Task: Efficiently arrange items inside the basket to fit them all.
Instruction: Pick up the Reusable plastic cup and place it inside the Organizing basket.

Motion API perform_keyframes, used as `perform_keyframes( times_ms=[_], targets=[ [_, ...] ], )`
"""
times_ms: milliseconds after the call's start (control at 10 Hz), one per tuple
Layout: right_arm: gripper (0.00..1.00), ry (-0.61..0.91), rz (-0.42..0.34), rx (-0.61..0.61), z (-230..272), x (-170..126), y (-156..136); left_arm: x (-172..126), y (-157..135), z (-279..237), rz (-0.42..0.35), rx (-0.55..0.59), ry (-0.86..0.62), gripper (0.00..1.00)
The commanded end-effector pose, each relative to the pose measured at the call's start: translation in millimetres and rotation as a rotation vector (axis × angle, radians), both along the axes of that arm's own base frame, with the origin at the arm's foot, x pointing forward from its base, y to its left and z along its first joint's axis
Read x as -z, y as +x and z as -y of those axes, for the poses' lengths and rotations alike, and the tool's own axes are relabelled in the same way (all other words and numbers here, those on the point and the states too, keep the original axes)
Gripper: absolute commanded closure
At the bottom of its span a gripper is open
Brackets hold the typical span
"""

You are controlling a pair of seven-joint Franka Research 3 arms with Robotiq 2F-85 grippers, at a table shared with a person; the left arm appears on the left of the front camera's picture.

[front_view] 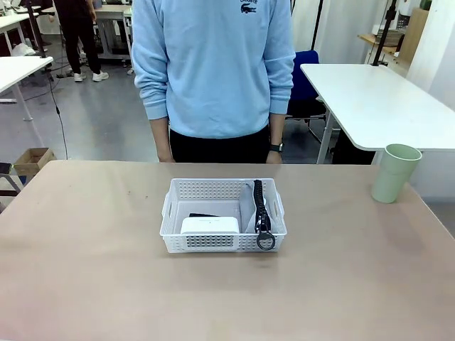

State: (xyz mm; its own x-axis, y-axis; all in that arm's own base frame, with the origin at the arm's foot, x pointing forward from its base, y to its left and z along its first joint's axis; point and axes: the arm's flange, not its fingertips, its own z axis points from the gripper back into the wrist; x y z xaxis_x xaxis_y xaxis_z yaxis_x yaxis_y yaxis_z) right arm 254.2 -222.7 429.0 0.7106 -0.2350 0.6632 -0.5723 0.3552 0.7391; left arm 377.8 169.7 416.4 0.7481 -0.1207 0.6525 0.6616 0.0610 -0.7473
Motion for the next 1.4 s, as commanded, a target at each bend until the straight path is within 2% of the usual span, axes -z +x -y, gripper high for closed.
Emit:
perform_keyframes(
  times_ms=[0,100,200,300,400,500,600,700,800,900,1000,1200,1300],
  targets=[
    [0.00,-0.225,0.438,-0.031,-10,-6,19,0,-3,1,0.005,-0.005,0.001,0.00],
    [0.00,-0.297,0.636,-0.087,-14,-3,28,0,-3,1,0.005,-0.005,0.001,0.00],
    [0.00,-0.366,0.788,-0.094,-14,1,34,0,-3,1,0.005,-0.005,0.001,0.00],
    [0.00,-0.426,0.890,-0.058,-15,5,38,0,-3,1,0.005,-0.005,0.001,0.00],
    [0.00,-0.524,0.930,-0.030,-19,9,39,0,-3,1,0.005,-0.005,0.001,0.00],
    [0.00,-0.541,0.932,-0.028,-23,11,38,0,-3,1,0.005,-0.005,0.001,0.00],
    [0.00,-0.551,0.900,0.004,-25,10,38,0,-3,1,0.005,-0.005,0.001,0.00],
    [0.00,-0.474,0.832,-0.125,-17,-2,37,0,-3,1,0.005,-0.005,0.001,0.00],
    [0.00,-0.474,0.832,-0.125,-17,-2,37,0,-3,1,0.005,-0.005,0.001,0.00],
    [0.00,-0.522,0.890,-0.079,-15,6,37,0,-3,1,0.005,-0.005,0.001,0.00],
    [0.00,-0.606,0.937,-0.032,-19,-2,28,0,-3,1,0.005,-0.005,0.001,0.00],
    [0.00,-0.594,0.855,0.048,-12,16,56,0,-3,1,0.005,-0.005,0.001,0.00],
    [0.00,-0.580,0.850,0.084,-9,32,74,0,-3,1,0.005,-0.005,0.001,0.00]
  ],
)
